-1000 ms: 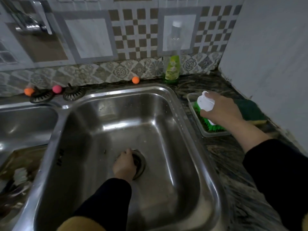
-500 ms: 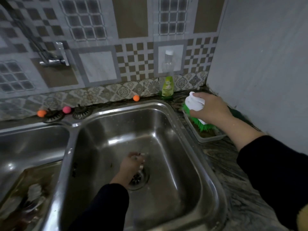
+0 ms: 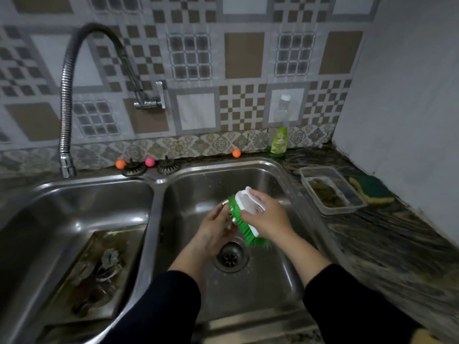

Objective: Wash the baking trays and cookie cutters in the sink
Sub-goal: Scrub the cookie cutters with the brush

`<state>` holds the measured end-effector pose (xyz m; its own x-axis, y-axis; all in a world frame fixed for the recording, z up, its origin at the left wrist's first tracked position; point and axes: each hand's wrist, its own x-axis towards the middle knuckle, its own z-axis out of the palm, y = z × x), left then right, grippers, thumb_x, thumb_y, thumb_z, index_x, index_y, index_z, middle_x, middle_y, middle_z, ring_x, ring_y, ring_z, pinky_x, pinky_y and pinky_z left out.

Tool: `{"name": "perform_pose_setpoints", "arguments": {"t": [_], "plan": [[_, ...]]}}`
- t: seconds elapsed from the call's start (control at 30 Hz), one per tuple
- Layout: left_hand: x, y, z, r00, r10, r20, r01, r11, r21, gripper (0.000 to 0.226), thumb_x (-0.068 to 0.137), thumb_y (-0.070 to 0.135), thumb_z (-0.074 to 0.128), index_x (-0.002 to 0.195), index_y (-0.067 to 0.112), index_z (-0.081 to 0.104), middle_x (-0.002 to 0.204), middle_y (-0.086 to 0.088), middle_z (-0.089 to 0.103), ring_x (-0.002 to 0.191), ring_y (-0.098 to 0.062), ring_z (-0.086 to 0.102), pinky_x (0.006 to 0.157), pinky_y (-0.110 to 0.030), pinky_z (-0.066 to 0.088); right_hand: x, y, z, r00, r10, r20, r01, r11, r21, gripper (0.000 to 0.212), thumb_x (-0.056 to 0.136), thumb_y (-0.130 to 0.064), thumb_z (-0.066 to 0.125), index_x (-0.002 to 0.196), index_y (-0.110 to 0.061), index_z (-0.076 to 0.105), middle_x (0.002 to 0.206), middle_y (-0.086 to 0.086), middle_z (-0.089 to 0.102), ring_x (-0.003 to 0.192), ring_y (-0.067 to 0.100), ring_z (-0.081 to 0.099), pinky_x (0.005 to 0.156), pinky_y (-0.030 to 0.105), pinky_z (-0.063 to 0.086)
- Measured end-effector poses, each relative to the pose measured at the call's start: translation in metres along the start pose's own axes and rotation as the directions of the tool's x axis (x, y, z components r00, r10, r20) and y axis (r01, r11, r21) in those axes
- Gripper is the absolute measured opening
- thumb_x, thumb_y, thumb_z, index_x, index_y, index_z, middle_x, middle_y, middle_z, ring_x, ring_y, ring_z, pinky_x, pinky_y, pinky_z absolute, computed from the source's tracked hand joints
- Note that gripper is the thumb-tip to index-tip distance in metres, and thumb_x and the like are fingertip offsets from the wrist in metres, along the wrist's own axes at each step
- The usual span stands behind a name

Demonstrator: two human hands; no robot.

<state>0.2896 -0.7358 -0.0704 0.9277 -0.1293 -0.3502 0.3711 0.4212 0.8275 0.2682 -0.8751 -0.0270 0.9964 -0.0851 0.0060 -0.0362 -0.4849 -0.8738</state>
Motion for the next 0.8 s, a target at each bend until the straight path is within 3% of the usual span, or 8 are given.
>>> {"name": "perform_pose_setpoints", "arguments": {"t": [0.1,0.23,0.3,0.37,0.43,0.53,0.7,0.8], "plan": [[-0.005,0.002,-0.014,0.998,0.021,-0.066,-0.025,0.998,-0.052,0.036,0.096,0.018,0.056,0.131,0.014,0.053,0.12,-0.014,0.065,0.092,-0.022,0.063,0.063,-0.025,0.056,-0.005,-0.003,0.008,1.0,-0.013,0.005,0.012,1.0,0.018,0.063,0.073,-0.028,0.073,0.133,-0.034,0.052,0.132,-0.01,0.056,0.107,0.01,0.058,0.088,0.025,0.048],[-0.01,0.007,-0.028,0.989,0.039,-0.145,-0.055,0.993,-0.105,0.035,0.092,0.012,0.06,0.127,0.015,0.054,0.104,-0.01,0.067,0.078,-0.017,0.061,0.078,-0.032,0.053,-0.014,-0.01,0.011,0.998,-0.063,0.029,0.063,0.998,-0.002,0.063,0.077,-0.029,0.073,0.135,-0.037,0.049,0.124,-0.013,0.054,0.101,0.006,0.054,0.081,0.021,0.045],[-0.015,0.01,-0.029,0.993,0.046,-0.112,-0.057,0.993,-0.102,0.033,0.092,0.009,0.059,0.123,0.019,0.054,0.091,-0.004,0.068,0.067,-0.013,0.059,0.071,-0.029,0.055,-0.017,-0.012,0.014,0.996,-0.084,0.036,0.085,0.996,-0.017,0.063,0.077,-0.03,0.072,0.135,-0.038,0.048,0.122,-0.014,0.054,0.1,0.006,0.054,0.08,0.021,0.045],[-0.016,0.01,-0.029,0.994,0.052,-0.099,-0.06,0.995,-0.074,0.036,0.092,0.006,0.06,0.124,0.021,0.052,0.095,-0.003,0.068,0.057,-0.009,0.058,0.063,-0.026,0.056,-0.019,-0.014,0.016,0.996,-0.083,0.038,0.083,0.997,-0.002,0.063,0.078,-0.028,0.072,0.136,-0.037,0.048,0.119,-0.016,0.051,0.099,0.005,0.052,0.079,0.02,0.043],[-0.018,0.012,-0.029,0.992,0.067,-0.104,-0.073,0.996,-0.054,0.04,0.091,0.005,0.06,0.128,0.018,0.051,0.1,-0.002,0.066,0.05,-0.007,0.054,0.061,-0.025,0.055,-0.02,-0.015,0.017,0.996,-0.084,0.034,0.084,0.996,0.01,0.062,0.079,-0.027,0.072,0.136,-0.036,0.048,0.119,-0.016,0.05,0.099,0.004,0.051,0.078,0.019,0.042],[-0.016,0.013,-0.034,0.989,0.091,-0.12,-0.097,0.994,-0.045,0.043,0.091,0.002,0.059,0.132,0.008,0.051,0.086,-0.002,0.063,0.046,-0.005,0.046,0.054,-0.022,0.05,-0.023,-0.014,0.016,0.993,-0.113,0.022,0.113,0.994,-0.005,0.061,0.077,-0.026,0.072,0.133,-0.039,0.051,0.12,-0.017,0.053,0.102,0.004,0.053,0.08,0.019,0.042],[-0.021,0.009,-0.033,0.979,0.197,-0.058,-0.163,0.916,0.366,0.048,0.09,0.005,0.063,0.136,0.01,0.049,0.096,0.003,0.065,0.073,-0.009,0.064,0.058,-0.018,0.054,-0.02,-0.022,0.012,0.948,-0.296,0.114,0.317,0.899,-0.302,0.067,0.073,-0.024,0.074,0.135,-0.034,0.051,0.129,-0.005,0.058,0.113,0.015,0.056,0.093,0.03,0.047],[-0.022,0.008,-0.029,0.97,0.23,-0.077,-0.18,0.896,0.406,0.057,0.09,0.006,0.063,0.142,0.009,0.042,0.111,-0.005,0.064,0.09,-0.016,0.064,0.061,-0.017,0.056,-0.014,-0.025,0.013,0.949,-0.303,0.085,0.313,0.888,-0.337,0.068,0.072,-0.023,0.075,0.136,-0.032,0.051,0.13,-0.003,0.057,0.114,0.018,0.056,0.094,0.029,0.046]]}}
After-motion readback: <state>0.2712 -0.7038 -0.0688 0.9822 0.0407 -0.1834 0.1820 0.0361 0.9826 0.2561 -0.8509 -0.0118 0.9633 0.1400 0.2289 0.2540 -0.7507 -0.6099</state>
